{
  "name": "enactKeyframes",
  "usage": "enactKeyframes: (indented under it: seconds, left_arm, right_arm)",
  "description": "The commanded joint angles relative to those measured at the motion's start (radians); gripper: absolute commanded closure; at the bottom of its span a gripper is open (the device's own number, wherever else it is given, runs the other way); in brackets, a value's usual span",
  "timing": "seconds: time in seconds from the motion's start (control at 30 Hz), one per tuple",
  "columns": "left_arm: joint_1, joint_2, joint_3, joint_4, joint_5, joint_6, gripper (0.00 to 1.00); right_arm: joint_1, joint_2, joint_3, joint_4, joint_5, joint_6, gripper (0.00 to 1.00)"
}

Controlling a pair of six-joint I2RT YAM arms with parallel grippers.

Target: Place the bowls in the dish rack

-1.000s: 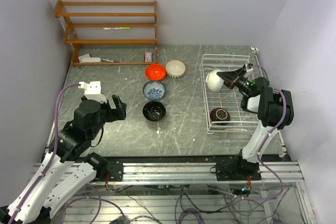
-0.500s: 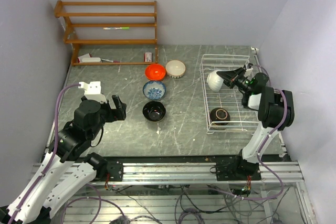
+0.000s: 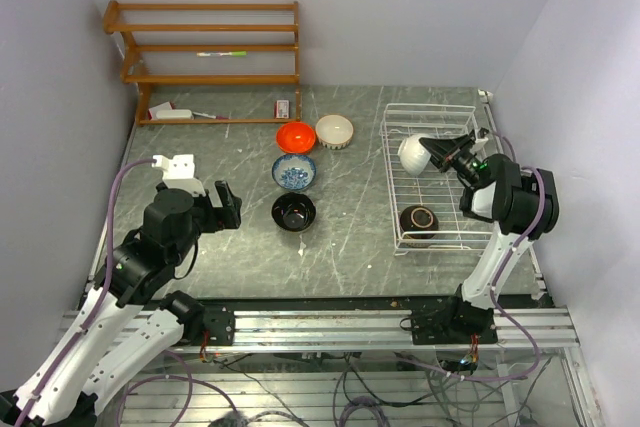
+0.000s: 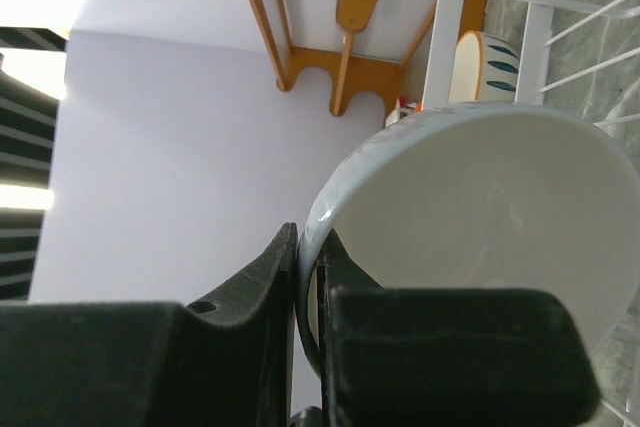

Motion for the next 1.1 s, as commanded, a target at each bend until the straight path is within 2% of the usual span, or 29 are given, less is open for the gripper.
enactKeyframes:
  seconds: [0.0,0.23,0.4,0.67,0.77,0.9,0.97,1.07]
  left_arm:
    - [-0.005,0.005,-0.003,0.01,-0.016,-0.005,0.01]
    - [-0.006,-0.003,-0.003,0.007,-0.028,-0.01,0.01]
    - [-0.005,0.0,-0.002,0.004,-0.033,-0.011,0.01]
    - [-0.005,0.004,-0.002,0.003,-0.035,-0.01,0.01]
    - [-0.004,0.004,-0.001,0.003,-0.035,-0.01,0.01]
    - [-0.004,0.001,-0.004,0.004,-0.035,-0.011,0.01]
    - [-0.006,0.0,-0.003,0.005,-0.033,-0.01,0.01]
    - [-0.006,0.003,-0.003,0.005,-0.029,-0.01,0.01]
  right_arm:
    - [-0.013,0.095,-0.023,0.129,0.027,0.129,1.0]
    - [0.002,0.039,0.099,0.054,0.119,0.114,1.0]
    - [0.03,0.088,0.17,0.054,0.183,0.134,1.0]
    - [0.046,0.177,0.195,0.126,0.256,0.109,1.0]
    - [0.047,0.21,0.166,0.189,0.277,0.133,1.0]
    - [0.047,0.209,0.097,0.182,0.294,0.11,1.0]
    - [0.045,0.199,0.053,0.176,0.304,0.087,0.96]
    - [0.045,0.184,0.017,0.134,0.298,0.049,0.85]
